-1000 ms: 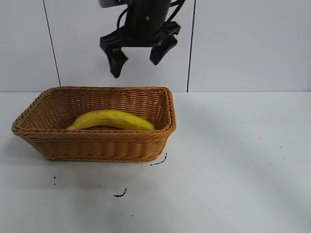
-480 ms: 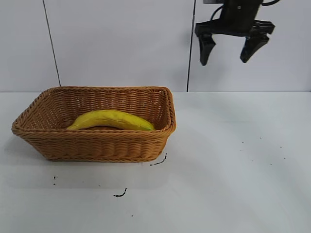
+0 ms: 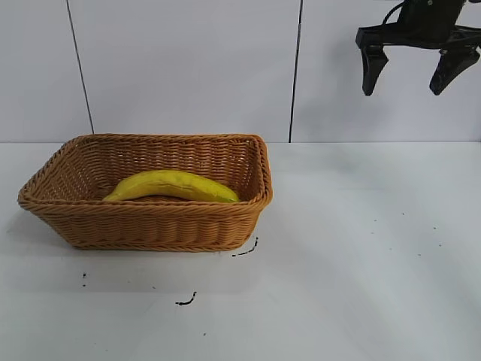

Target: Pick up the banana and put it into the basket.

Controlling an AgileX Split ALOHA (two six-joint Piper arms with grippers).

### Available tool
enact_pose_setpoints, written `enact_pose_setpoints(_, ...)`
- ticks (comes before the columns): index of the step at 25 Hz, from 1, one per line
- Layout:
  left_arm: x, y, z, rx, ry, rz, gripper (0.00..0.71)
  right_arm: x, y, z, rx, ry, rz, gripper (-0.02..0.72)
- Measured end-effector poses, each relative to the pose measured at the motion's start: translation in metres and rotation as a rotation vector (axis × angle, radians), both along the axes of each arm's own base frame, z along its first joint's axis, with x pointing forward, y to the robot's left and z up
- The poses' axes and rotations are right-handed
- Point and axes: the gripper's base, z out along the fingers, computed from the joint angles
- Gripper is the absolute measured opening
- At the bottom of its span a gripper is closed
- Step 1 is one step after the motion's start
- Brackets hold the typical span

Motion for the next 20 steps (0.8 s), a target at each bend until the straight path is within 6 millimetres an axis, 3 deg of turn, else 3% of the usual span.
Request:
enact_pose_setpoints(9, 0.0, 0.0, 0.0, 0.0, 0.0, 0.0, 0.693, -0.107, -0.006, -0.001, 0.01, 0.111, -0.003, 0.69)
enact_pose_setpoints(20, 0.0, 0.0, 0.0, 0.0, 0.0, 0.0, 0.693, -0.246, -0.012, -0.037, 0.031, 0.163, 0.022, 0.69)
